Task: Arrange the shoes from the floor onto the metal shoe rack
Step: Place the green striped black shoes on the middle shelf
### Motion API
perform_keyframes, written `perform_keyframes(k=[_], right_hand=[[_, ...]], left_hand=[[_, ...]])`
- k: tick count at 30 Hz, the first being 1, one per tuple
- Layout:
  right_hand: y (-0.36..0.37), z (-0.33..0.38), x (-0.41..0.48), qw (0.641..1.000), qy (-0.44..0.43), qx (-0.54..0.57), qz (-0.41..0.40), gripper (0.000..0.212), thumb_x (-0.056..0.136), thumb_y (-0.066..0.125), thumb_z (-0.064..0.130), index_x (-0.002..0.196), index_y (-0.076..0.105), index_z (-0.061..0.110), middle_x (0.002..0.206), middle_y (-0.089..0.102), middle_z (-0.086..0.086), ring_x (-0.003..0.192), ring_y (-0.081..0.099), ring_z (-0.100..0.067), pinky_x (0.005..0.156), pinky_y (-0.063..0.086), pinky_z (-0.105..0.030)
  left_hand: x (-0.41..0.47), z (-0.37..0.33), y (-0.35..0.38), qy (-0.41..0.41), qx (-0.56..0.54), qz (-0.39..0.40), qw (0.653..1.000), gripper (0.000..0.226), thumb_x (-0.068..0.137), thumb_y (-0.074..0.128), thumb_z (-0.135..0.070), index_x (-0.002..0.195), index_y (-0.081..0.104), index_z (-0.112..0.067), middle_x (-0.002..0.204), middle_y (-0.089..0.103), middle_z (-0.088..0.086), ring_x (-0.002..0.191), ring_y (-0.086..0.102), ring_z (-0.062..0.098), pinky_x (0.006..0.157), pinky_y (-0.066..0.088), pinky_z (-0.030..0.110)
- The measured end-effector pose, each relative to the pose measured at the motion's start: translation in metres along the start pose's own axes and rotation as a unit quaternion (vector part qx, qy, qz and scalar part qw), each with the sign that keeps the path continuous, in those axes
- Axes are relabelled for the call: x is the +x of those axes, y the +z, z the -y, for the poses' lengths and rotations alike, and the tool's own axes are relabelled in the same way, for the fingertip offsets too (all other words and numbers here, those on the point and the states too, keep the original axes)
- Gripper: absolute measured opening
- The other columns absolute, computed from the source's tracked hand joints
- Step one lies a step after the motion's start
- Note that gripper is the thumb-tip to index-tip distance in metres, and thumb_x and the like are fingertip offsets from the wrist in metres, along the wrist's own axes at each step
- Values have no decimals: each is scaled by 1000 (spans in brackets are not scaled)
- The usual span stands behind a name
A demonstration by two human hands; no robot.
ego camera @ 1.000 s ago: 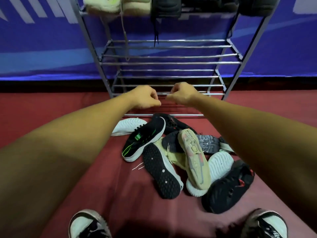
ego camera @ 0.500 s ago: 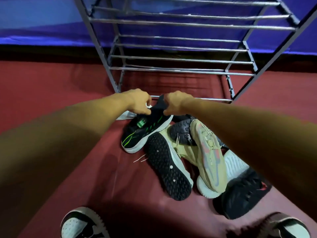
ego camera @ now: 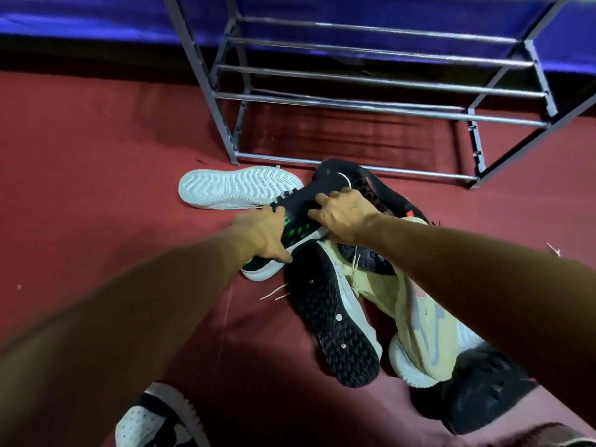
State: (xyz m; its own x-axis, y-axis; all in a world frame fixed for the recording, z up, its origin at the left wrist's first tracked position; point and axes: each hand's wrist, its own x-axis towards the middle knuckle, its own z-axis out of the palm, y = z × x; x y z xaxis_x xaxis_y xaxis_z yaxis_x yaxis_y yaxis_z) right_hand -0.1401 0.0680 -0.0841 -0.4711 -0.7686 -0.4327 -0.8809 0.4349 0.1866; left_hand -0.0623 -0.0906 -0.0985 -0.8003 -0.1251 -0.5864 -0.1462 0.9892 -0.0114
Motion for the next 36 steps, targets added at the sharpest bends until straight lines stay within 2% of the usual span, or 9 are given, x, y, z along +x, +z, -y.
perform_keyframes(k=[6, 10, 15, 18, 21, 26, 30, 33, 36], right_hand=[[-15, -3, -20, 998, -42, 11, -36, 37, 96, 53, 40, 131, 54, 30, 125, 53, 0, 113, 57, -25, 94, 43, -38], [-35, -7, -37, 992, -49, 42, -108, 30, 100, 46, 37, 126, 56, 25, 118, 54, 0, 110, 55, -25, 86, 43, -37], [-65, -20, -55, 972, -64, 40, -221, 22, 94, 56, 32, 113, 66, 25, 102, 59, 0, 94, 62, -25, 81, 39, -35], [-83, -26, -66, 959, -53, 17, -277, 22, 88, 60, 29, 108, 69, 24, 98, 59, 1, 90, 62, -24, 74, 29, -34], [-101, -34, -73, 933, -38, 14, -358, 29, 84, 66, 24, 112, 71, 23, 103, 62, 0, 91, 62, -25, 72, 33, -37], [-129, -44, -93, 893, -11, 61, -445, 30, 90, 69, 26, 119, 69, 19, 117, 60, -8, 81, 58, -28, 72, 41, -37], [-146, -47, -95, 874, 38, 109, -472, 37, 87, 70, 22, 123, 66, 18, 119, 58, -9, 77, 55, -31, 68, 35, -33], [-161, -43, -86, 838, 71, 196, -504, 29, 89, 65, 29, 117, 61, 22, 108, 60, 0, 80, 61, -31, 67, 50, -42], [-175, -35, -80, 789, 87, 326, -514, 28, 89, 64, 27, 113, 51, 24, 87, 66, 8, 76, 64, -20, 71, 52, -42]], left_hand=[[-12, 7, 1, 4, -59, 15, 998, 102, 60, 79, -53, 142, 29, -19, 130, 49, 7, 114, 56, 30, 87, 51, 43], [-28, 15, -10, 15, -129, 20, 991, 94, 51, 77, -54, 129, 34, -21, 113, 57, 2, 98, 59, 23, 84, 55, 44], [-52, 26, -31, 15, -248, 13, 969, 97, 53, 84, -54, 129, 31, -25, 103, 64, -6, 94, 63, 13, 86, 55, 37], [-64, 36, -50, 22, -290, 17, 957, 78, 51, 87, -54, 111, 46, -25, 98, 69, -9, 90, 67, 9, 87, 55, 32], [-81, 41, -73, 42, -369, 7, 928, 60, 57, 91, -45, 103, 62, -20, 89, 74, -6, 91, 72, 14, 86, 55, 33], [-118, 46, -111, 63, -452, -75, 887, 37, 69, 89, -27, 90, 61, -17, 67, 64, -17, 64, 62, -1, 65, 48, 17], [-140, 56, -140, 45, -492, -132, 860, 68, 45, 84, -54, 97, 62, -14, 63, 63, -16, 60, 61, 2, 61, 45, 20], [-149, 64, -156, 52, -538, -159, 826, 78, 40, 81, -57, 103, 64, -13, 77, 70, -6, 70, 66, 8, 68, 49, 26], [-154, 63, -166, 56, -570, -178, 800, 90, 40, 82, -53, 112, 61, -4, 86, 71, 3, 78, 67, 15, 77, 48, 33]])
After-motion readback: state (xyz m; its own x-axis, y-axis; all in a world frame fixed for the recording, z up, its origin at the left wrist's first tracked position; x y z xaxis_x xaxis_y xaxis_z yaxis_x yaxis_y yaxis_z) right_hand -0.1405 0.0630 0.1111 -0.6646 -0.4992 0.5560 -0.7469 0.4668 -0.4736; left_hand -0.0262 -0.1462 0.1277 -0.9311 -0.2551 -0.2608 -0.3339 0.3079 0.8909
